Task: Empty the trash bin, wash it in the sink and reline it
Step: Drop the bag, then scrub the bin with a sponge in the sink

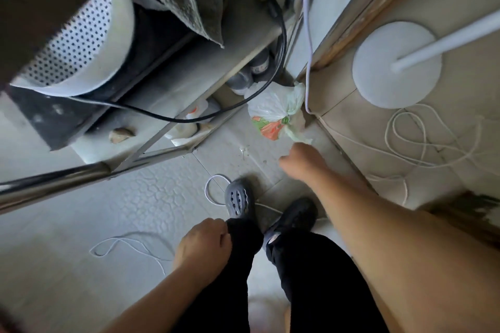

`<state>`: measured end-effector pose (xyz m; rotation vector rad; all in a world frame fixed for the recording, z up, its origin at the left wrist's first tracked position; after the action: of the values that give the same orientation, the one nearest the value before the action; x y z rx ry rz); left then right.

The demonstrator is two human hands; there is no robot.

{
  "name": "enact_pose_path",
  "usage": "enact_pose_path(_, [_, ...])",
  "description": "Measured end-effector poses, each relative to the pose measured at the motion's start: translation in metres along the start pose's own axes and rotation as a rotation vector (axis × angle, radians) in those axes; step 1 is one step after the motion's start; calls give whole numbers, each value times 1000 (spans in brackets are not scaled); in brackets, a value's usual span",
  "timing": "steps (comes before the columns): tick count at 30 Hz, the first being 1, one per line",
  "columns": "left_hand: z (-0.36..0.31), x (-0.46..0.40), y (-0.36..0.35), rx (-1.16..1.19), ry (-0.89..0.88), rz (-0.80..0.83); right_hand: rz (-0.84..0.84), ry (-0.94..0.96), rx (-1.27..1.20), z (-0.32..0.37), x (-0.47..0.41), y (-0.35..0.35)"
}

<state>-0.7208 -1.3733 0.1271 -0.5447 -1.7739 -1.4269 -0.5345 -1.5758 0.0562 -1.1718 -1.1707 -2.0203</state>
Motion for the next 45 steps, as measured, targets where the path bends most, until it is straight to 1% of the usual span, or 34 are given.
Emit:
enact_pose_path(4, [17, 80, 24, -10, -42, 119, 154, 147, 82, 25, 120, 0])
enact_pose_path(7, [27, 139, 59, -14, -105, 208, 243, 163, 161, 41, 208, 10])
enact_pose_path(10, [40, 186, 96, 106, -85, 246, 249, 159, 194, 49, 271, 27])
enact_pose_path(12, [52, 209, 120, 168, -52, 216, 211, 128, 238, 49, 298, 42])
enact_pose_path(14, [67, 229, 142, 233, 20, 167, 170, 111, 266, 46, 315, 58])
enact_pose_path(16, [84, 247, 155, 300, 120, 144, 150, 134, 321, 43, 324, 73])
enact_pose_path(19, [101, 272, 163, 437, 276, 117, 174, 193, 453, 46, 332, 90])
enact_pose_path(23, [104, 309, 159, 758, 485, 11, 214, 241, 633, 53, 336, 112])
enact_pose_path(25, [100, 329, 151, 876, 526, 0, 241, 251, 750, 58, 338, 121])
enact_pose_path(29, [101, 361, 129, 891, 563, -7, 280, 284, 932, 89, 341, 130])
enact_pose_path(33, [119, 388, 101, 990, 676, -10, 307, 337, 1047, 142, 352, 105])
enact_pose_path(37, [148, 408, 72, 1084, 727, 29, 328, 452, 1101, 210, 373, 49])
enact_pose_path(41, [188, 420, 49, 1123, 719, 74, 351, 530, 1024, 277, 401, -25])
enact_pose_path(45, [255, 435, 42, 1156, 724, 73, 355, 544, 911, 336, 424, -93])
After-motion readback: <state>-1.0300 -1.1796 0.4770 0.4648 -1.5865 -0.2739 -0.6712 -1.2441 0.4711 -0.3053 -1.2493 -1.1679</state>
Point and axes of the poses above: each hand's wrist, its own x-axis away from the middle knuckle, its own y-axis out of the back of the hand, z = x × y, the point moved 3 cm from there along -x, towards the middle knuckle, and after that the axes turned 9 degrees about -x, right-handed, at the moved point
